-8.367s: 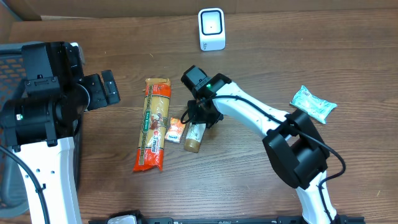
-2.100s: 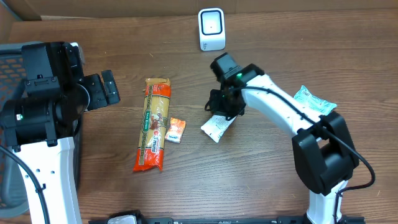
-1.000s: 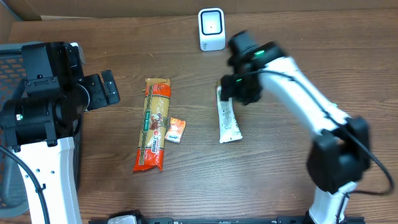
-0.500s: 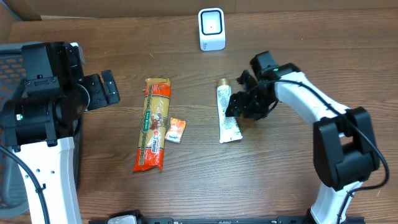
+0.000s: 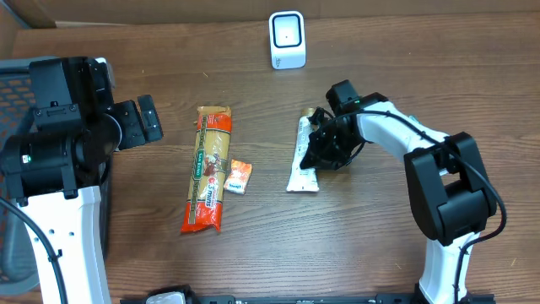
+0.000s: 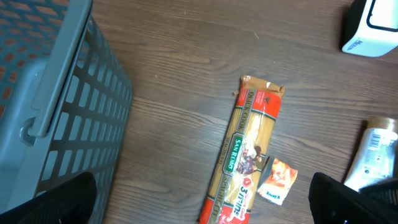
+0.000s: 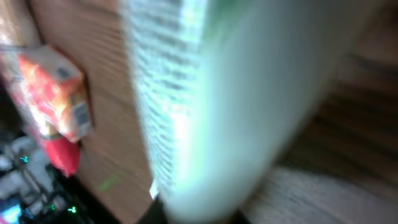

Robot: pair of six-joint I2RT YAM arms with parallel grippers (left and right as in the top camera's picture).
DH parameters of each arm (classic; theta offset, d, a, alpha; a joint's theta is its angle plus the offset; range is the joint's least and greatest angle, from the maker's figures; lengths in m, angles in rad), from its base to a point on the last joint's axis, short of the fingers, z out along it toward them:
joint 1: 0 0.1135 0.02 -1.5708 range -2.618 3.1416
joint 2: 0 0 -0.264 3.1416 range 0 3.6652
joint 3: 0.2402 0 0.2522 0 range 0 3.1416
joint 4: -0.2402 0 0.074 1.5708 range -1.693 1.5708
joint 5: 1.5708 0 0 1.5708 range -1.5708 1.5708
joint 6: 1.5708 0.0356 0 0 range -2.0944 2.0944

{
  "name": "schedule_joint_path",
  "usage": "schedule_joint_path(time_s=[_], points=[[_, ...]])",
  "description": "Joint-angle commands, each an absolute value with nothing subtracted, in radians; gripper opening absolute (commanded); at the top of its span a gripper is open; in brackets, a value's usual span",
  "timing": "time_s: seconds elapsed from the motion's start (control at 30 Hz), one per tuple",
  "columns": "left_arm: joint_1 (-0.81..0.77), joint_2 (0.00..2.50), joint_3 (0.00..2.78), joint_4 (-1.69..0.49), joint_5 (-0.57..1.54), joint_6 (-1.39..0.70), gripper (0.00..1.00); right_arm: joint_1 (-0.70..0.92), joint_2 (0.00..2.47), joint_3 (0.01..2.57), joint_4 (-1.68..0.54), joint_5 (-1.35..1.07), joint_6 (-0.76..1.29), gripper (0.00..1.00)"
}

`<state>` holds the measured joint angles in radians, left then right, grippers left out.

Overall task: Scan the item barcode
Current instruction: 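Lift the Pantene tube upright with the right gripper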

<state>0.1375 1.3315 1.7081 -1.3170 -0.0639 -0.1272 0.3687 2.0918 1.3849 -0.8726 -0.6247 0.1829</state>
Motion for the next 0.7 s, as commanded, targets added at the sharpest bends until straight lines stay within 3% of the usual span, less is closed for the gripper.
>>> schedule_joint_path(time_s=[0.0, 0.3, 0.67], points=[[0.135, 1.335, 1.715, -1.316, -0.059, -0.112, 1.00, 0.344, 2.104, 1.382, -0.867, -0.598, 0.173, 0.04], [0.135, 1.335, 1.715, -1.316, -0.059, -0.112, 1.00, 0.333, 1.942, 1.383, -0.906, -0.725, -0.002, 0.04], [0.135, 1.335, 1.715, -1.316, -0.059, -0.112, 1.00, 0.333, 1.538, 1.383, -0.970, -0.765, -0.009, 0.04]])
